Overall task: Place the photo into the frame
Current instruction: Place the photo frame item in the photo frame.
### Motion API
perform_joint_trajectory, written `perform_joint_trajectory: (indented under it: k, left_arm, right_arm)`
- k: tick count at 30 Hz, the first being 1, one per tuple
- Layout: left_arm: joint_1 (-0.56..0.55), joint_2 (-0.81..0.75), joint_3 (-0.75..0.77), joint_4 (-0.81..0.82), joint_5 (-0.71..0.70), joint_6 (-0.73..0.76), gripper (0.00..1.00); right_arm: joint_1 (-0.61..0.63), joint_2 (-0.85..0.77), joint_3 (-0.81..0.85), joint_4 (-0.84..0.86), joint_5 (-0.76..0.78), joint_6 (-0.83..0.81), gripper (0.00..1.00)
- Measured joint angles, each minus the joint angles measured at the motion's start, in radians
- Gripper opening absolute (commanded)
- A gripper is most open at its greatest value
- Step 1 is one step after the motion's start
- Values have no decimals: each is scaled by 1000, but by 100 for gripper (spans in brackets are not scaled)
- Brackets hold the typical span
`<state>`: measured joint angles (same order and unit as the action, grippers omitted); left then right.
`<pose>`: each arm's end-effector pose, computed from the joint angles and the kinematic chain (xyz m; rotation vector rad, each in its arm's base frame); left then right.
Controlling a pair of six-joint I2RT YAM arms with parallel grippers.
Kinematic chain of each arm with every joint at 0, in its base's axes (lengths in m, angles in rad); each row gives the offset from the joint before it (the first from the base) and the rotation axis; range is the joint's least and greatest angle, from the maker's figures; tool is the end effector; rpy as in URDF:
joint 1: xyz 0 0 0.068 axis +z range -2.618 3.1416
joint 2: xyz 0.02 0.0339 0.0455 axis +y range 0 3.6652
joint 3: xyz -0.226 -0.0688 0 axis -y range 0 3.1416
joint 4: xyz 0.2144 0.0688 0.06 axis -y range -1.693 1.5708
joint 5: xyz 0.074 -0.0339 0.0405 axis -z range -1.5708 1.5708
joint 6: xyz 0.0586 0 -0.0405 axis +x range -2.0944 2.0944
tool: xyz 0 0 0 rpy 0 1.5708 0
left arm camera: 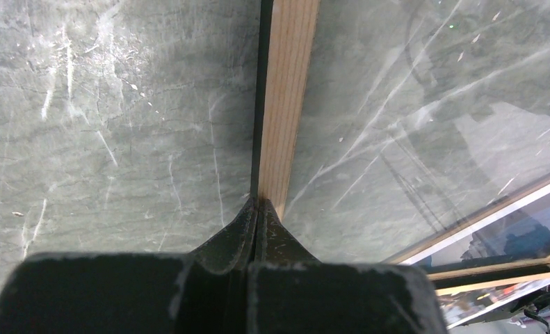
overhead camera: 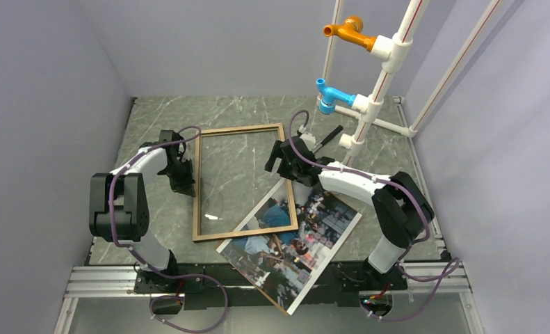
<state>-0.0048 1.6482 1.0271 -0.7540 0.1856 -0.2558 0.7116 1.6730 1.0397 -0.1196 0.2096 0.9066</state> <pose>0.2723 -0.0121 0.1338 -0.3432 2.9362 -0.3105 0.2709 0.2175 0.1700 0.3386 2.3506 0.5718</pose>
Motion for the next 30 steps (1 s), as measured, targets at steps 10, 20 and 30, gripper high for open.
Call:
perform_joint_trajectory:
  k: [10,20,30]
  left_arm:
    - [-2,-13,0,-1,-2,6,24]
    - [-13,-247,-4,10,-18,18,80]
    - [-13,-725,-10,3,172,-12,99]
  right_arm:
    - [3,-2,22,-104,55,-33,99]
    - [3,-7,-33,-146,34,-51,98]
    - [57,9,-83,-115,-51,-34,98]
